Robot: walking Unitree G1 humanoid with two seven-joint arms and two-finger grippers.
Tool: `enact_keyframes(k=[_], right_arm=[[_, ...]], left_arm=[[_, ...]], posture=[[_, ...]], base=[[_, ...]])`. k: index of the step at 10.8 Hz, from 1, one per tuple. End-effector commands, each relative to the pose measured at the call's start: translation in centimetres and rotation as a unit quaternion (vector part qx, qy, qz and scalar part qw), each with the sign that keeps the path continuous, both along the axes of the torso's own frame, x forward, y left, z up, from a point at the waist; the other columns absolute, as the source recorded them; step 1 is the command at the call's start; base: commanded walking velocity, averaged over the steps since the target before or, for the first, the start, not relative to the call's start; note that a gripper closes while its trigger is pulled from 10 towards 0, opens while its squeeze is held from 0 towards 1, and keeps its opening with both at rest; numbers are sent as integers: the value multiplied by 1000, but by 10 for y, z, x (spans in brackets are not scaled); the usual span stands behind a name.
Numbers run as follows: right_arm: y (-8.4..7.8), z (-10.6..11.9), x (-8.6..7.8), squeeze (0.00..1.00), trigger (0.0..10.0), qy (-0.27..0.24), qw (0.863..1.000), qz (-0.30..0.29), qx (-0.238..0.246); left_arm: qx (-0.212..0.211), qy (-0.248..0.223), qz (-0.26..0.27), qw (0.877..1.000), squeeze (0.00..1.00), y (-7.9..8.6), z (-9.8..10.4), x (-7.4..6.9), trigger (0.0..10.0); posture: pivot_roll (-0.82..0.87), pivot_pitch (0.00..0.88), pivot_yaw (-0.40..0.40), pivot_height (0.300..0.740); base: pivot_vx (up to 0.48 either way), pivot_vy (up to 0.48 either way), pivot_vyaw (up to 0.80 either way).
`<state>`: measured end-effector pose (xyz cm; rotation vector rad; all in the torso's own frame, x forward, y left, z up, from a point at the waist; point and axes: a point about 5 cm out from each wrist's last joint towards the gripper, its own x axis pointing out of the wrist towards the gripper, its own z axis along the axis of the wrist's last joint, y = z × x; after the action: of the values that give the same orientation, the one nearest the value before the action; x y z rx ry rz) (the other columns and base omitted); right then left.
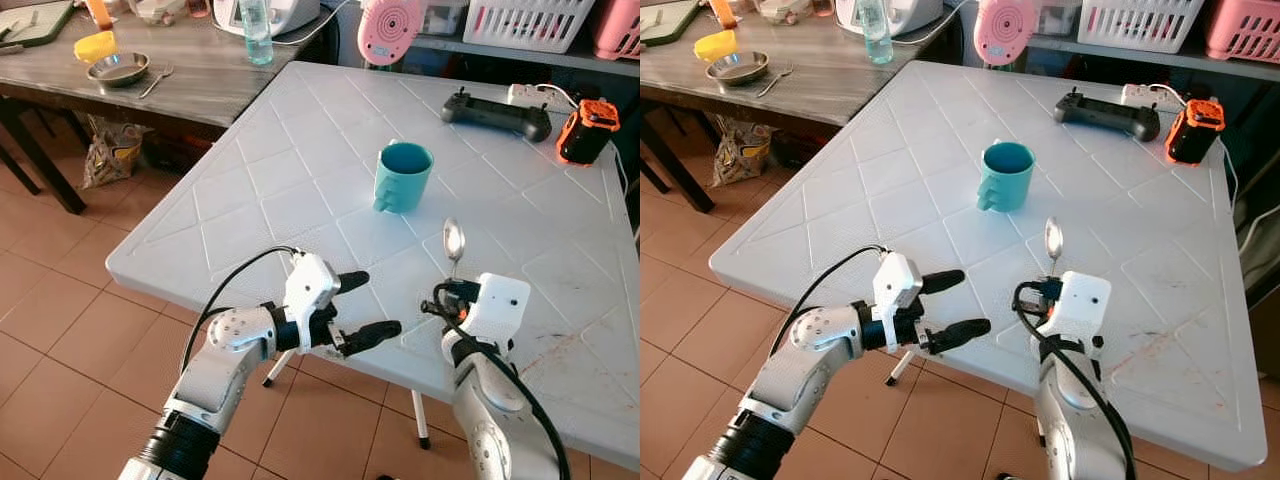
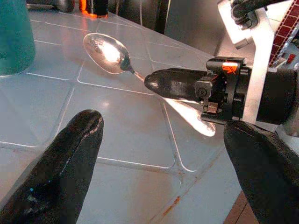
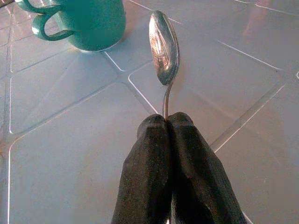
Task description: Setting the table
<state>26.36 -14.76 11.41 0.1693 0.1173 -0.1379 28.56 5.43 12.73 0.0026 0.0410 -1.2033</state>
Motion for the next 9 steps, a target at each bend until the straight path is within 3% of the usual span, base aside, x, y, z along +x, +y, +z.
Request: enact_keyframes(k=[1, 2, 3, 4, 9], right_arm=[[-1, -12, -4, 0, 0, 35, 999, -9, -3], [-6, -15, -6, 0, 1922, 46, 999, -22, -1], [-10, -17, -8, 957, 5529, 50, 998, -27, 3], [-11, -18, -9, 1000, 10000, 53, 998, -28, 2], [-33, -15, -13, 1000, 10000, 63, 996, -68, -6]], left_arm=[[7, -6, 0, 1000, 0, 0, 1, 1, 10000], [7, -5, 0, 1000, 0, 0, 1, 1, 10000], [7, -5, -1, 1000, 0, -1, 0, 1, 10000], [8, -5, -3, 1000, 0, -1, 0, 1, 10000], [12, -3, -10, 1000, 0, -4, -3, 0, 10000]], posture=[[-35, 123, 53, 740], [-36, 122, 53, 740], [-38, 121, 56, 740], [-42, 123, 59, 740], [-51, 126, 63, 740]], base=[[0, 0, 0], [0, 0, 0], [0, 0, 0], [0, 0, 0], [0, 0, 0]])
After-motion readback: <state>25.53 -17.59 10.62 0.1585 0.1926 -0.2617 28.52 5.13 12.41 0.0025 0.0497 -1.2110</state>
